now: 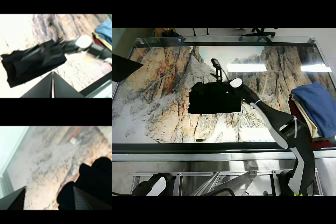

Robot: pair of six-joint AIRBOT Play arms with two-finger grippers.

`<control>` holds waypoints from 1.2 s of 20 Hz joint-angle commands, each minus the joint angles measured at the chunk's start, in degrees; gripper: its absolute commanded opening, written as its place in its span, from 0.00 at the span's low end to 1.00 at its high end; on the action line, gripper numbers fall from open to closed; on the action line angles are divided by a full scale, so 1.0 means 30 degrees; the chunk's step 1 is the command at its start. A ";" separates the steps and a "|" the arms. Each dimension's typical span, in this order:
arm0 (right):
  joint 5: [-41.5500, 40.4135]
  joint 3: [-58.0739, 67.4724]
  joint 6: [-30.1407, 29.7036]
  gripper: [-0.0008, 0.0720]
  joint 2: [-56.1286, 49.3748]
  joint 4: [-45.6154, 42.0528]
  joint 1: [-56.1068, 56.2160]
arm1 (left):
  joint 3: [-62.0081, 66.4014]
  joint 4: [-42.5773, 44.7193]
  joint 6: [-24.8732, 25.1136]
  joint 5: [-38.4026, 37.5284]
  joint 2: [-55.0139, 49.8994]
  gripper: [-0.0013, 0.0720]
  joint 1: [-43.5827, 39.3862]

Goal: Fold the shirts.

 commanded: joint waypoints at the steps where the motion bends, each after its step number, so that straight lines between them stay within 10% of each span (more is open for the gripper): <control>1: 0.2856 0.0015 0.0495 0.77 0.1872 -0.0437 -0.2856 | -0.1566 -0.0029 0.0415 0.0444 0.0984 0.04 0.0991; 8: 0.8641 -0.0663 0.7526 0.77 0.2820 -1.0943 -0.9282 | -0.1515 -0.0029 0.0481 0.0517 0.0984 0.04 0.1260; 23: 0.8888 -0.1588 0.5406 0.76 -0.2616 -0.7147 -0.7176 | -0.1515 -0.0022 0.0474 0.1552 0.0976 0.04 0.1246; 24: 0.8954 -0.1574 0.5064 0.53 -0.2594 -0.6455 -0.7176 | -0.1515 -0.0029 0.0474 0.1596 0.0976 0.04 0.1246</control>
